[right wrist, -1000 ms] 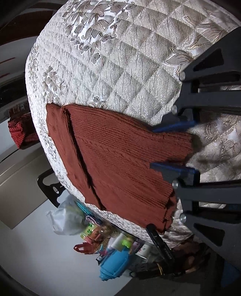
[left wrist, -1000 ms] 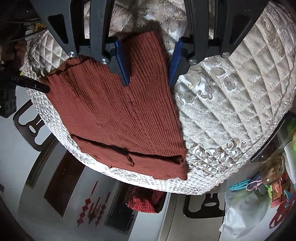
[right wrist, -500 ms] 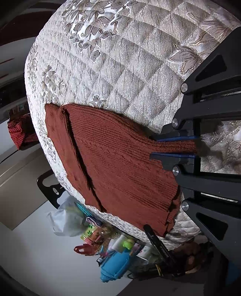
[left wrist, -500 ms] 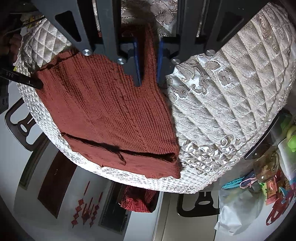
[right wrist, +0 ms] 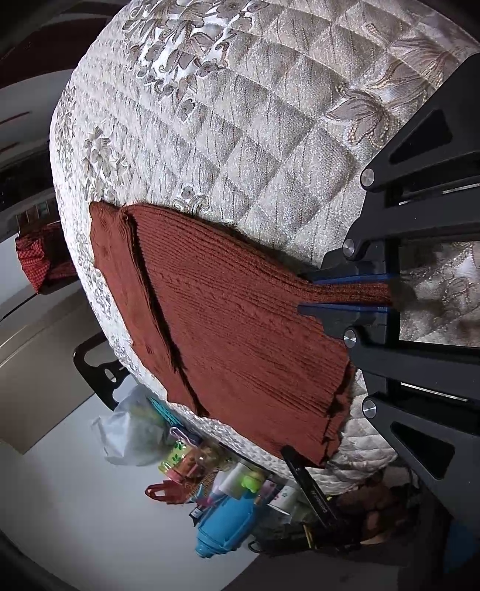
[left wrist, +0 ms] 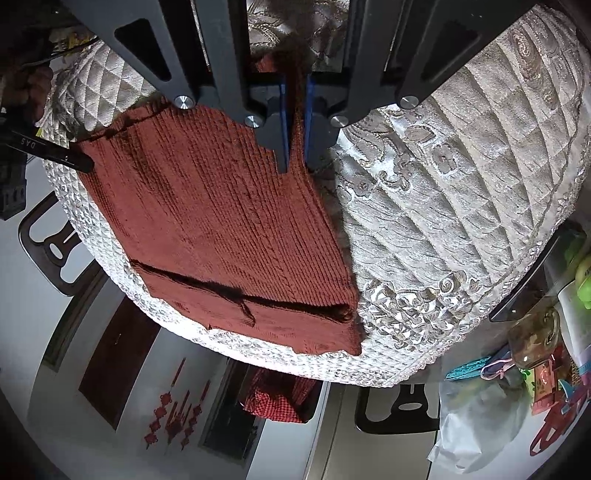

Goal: Fold small clothes
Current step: 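Lift the hem with both tools and fold it up over the collar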

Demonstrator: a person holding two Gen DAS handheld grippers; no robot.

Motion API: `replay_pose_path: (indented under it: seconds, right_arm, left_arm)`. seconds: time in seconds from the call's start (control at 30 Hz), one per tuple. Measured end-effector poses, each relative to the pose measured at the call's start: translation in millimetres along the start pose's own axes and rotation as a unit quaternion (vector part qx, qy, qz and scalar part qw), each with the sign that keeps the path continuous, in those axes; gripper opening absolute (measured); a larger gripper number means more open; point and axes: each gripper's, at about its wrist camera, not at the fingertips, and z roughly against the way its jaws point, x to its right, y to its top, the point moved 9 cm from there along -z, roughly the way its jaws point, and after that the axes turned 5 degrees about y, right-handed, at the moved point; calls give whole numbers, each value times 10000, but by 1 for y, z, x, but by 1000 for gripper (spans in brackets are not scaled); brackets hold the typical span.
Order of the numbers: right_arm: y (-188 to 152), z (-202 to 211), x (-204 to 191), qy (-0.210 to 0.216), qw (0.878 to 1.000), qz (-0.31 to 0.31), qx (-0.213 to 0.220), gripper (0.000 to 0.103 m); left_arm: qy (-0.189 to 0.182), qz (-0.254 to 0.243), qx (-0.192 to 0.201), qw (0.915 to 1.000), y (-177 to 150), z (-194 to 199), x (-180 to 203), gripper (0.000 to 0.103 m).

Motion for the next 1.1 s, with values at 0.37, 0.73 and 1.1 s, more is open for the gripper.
replay_pose_path:
  seconds: [0.37,0.73,1.1]
  right_arm:
    - [2,22,-12,433,9989,-36,191,8]
    - [40,45,-37,957,9925,112,754,8]
    - [140,29,-27,1047,9879,59,1145,8]
  left_arm:
    - [-435,308,243,9983,9,27,-13,8]
    - [-960,374,866,9909,63,53,-6,8]
    - [-856,438,1033,9900,161,12,-2,8]
